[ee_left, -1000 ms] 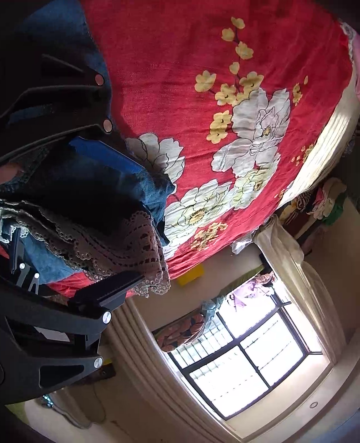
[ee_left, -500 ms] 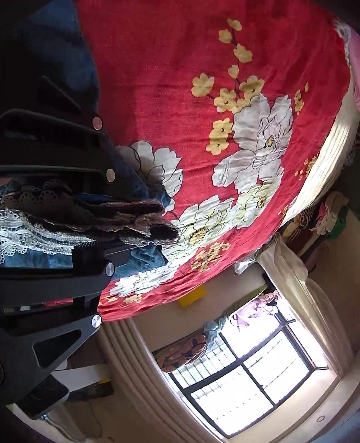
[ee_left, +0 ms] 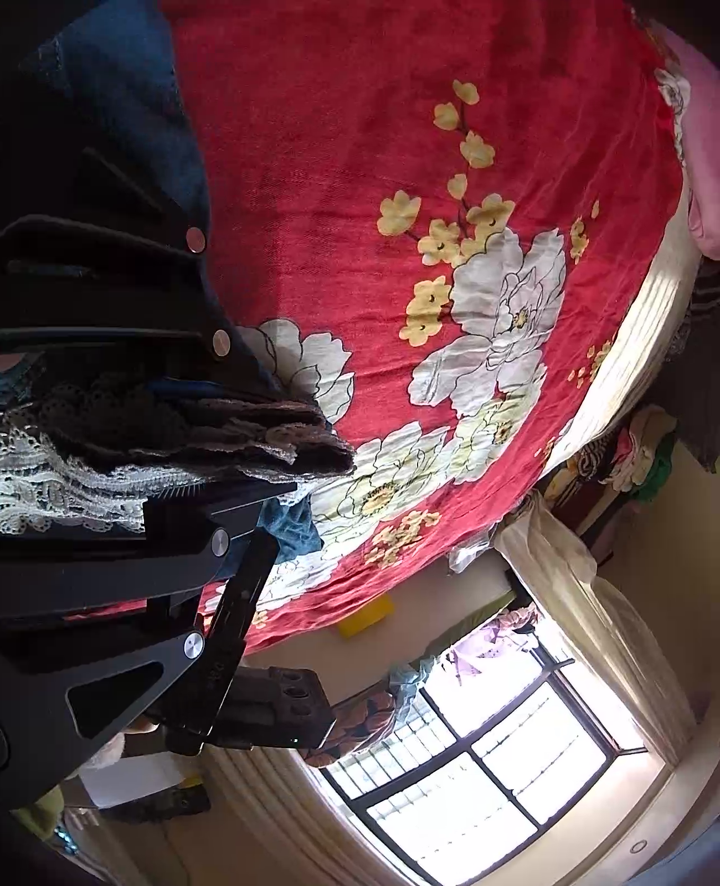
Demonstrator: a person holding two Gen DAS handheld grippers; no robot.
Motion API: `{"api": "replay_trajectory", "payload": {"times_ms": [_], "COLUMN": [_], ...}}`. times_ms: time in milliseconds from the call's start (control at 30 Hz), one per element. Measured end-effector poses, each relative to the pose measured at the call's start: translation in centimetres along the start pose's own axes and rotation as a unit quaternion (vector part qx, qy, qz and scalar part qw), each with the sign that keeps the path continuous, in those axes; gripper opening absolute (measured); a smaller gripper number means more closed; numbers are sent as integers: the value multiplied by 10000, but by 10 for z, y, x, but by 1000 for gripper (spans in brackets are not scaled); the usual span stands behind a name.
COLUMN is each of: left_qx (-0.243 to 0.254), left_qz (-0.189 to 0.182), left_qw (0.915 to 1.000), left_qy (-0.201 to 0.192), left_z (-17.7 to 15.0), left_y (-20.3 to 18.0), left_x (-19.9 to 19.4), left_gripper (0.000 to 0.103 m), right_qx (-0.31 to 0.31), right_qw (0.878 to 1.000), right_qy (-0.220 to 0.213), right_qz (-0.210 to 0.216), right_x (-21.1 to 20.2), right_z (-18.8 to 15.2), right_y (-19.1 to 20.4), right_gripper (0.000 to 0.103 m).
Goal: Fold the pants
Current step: 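Fold the lace leg over the other leg with the left gripper and release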
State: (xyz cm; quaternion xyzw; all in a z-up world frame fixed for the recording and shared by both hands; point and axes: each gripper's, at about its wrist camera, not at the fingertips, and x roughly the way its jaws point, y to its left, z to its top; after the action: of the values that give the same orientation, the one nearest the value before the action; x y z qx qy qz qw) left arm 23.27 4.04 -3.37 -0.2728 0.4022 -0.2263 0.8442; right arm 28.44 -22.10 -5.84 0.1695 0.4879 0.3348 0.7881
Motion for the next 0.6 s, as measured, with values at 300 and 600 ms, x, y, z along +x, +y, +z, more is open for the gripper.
{"api": "replay_trajectory", "payload": {"times_ms": [300, 600], "left_qx": [433, 442], "left_qz": [977, 1202], "left_qw": [9942, 9917], "left_qy": [104, -76], "left_z": [-12, -15], "left_y": [0, -14], "left_x": [21, -19], "left_gripper": [19, 50], "right_qx": [-249, -626], "right_qw": [9990, 9943], "right_qy": [-212, -701], "right_qz": [-305, -497], "right_x": [7, -47], "right_z": [-7, -26], "right_y": [-3, 20], "right_gripper": [11, 44]}}
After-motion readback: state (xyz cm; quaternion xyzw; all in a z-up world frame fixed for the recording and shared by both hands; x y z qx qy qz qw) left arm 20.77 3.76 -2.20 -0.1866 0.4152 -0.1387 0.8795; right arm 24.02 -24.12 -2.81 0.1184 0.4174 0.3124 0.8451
